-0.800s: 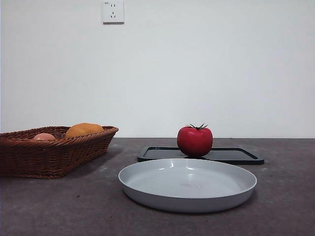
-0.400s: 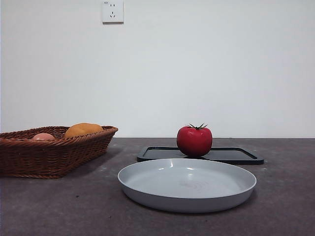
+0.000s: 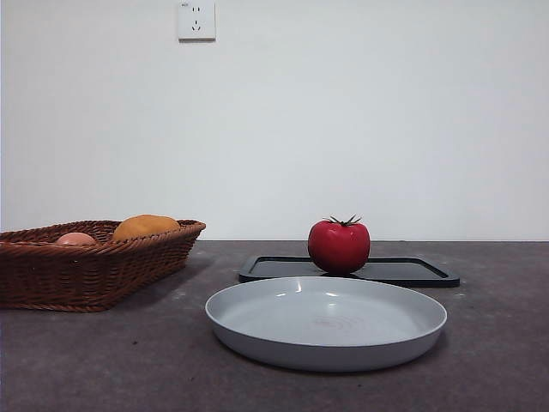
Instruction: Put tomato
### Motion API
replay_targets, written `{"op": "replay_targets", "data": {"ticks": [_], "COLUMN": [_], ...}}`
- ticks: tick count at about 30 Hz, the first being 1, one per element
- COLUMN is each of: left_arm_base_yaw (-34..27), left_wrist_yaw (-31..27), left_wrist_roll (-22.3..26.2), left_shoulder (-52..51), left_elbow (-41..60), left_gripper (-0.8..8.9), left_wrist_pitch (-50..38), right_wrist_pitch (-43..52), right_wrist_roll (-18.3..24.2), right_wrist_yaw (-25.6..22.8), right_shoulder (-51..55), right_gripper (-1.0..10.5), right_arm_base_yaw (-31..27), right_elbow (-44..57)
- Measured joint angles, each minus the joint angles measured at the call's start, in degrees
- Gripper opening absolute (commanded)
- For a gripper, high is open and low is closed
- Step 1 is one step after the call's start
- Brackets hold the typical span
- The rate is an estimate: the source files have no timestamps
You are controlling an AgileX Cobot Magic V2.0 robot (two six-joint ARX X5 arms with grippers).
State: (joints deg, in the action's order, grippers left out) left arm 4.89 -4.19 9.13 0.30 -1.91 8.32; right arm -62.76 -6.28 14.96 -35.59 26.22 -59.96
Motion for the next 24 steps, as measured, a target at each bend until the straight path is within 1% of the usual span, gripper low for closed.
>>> {"op": "replay_targets", "data": {"ticks": [2, 24], "left_arm_base_yaw": [0.0, 0.0], "left_wrist_yaw": [0.0, 0.0], "left_wrist_roll": [0.0, 0.0], "left_shoulder": [0.0, 0.0], "left_elbow": [0.0, 0.0], "left_gripper": [0.08, 0.08], "left_wrist_pitch": [2.1, 2.0], "right_wrist_pitch": [0.0, 0.0], "right_wrist_roll": [0.0, 0.0], "right_wrist_yaw": [0.0, 0.0], "right_shoulder": [0.0, 0.0], "right_gripper": [0.1, 0.1], "right_arm_base_yaw": [0.0, 0.0], "right_elbow": [0.0, 0.0]}}
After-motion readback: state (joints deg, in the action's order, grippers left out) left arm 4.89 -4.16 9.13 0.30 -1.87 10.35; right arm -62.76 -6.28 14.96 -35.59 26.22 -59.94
